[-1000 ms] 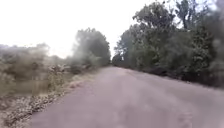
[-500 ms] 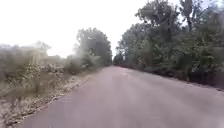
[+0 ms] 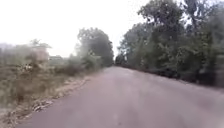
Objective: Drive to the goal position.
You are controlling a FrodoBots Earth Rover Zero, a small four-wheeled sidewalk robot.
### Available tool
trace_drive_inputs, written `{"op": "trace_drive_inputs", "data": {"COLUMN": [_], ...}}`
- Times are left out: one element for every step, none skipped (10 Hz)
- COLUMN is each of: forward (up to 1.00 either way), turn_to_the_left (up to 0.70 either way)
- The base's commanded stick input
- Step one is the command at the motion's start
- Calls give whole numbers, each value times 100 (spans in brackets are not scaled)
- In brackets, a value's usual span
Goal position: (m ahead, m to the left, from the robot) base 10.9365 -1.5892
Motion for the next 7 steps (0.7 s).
{"op": "trace_drive_inputs", "data": {"forward": [100,100,100,100,100,100,100], "turn_to_the_left": [0,0,0,0,0,0,0]}}
